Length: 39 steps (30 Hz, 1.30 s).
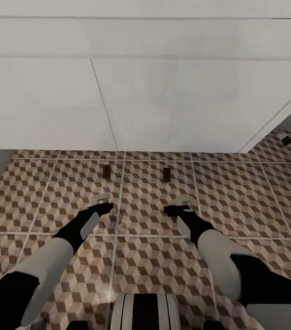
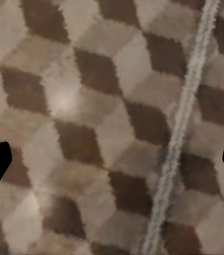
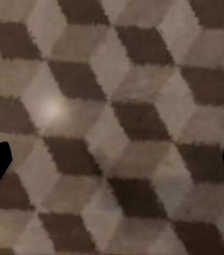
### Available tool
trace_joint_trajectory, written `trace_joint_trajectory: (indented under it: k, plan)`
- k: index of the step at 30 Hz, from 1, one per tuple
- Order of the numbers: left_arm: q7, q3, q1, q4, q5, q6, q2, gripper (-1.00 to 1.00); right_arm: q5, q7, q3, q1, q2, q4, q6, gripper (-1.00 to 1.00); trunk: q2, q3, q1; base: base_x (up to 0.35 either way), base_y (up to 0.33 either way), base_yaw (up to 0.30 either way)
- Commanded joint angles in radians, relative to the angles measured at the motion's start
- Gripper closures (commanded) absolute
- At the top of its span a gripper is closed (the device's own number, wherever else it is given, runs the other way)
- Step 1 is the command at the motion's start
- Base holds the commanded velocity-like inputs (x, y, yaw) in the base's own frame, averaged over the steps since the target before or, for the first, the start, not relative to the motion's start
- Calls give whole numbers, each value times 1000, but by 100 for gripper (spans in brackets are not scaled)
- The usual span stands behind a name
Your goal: Take the four mousetraps from the cabinet in the bathroom and place them on the bathroom floor. Make sure all four end up on the same floor surface, and ensure that at least two of them are either under or directly next to the same bathroom sink.
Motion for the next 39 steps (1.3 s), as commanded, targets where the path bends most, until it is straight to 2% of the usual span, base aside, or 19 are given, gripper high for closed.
trace_joint_trajectory:
  k: [1,11,25,39]
  plan:
    - [8,-6,0,1,7,4,-3,-100,11,-1,-8,1,0,-2,5,-100,0,3,-1,0,0,0]
    - [8,-7,1,71,3,3,-28,-100,11,-1,-8,5,0,5,-3,-100,2,42,-5,0,0,0]
    - [8,-9,1,156,2,2,-50,-100,12,-1,-7,18,-2,9,-7,-100,6,96,-11,0,0,0]
    - [8,-9,1,235,2,-18,-55,-100,14,-1,-5,55,-4,12,-8,-100,9,150,-18,0,0,0]
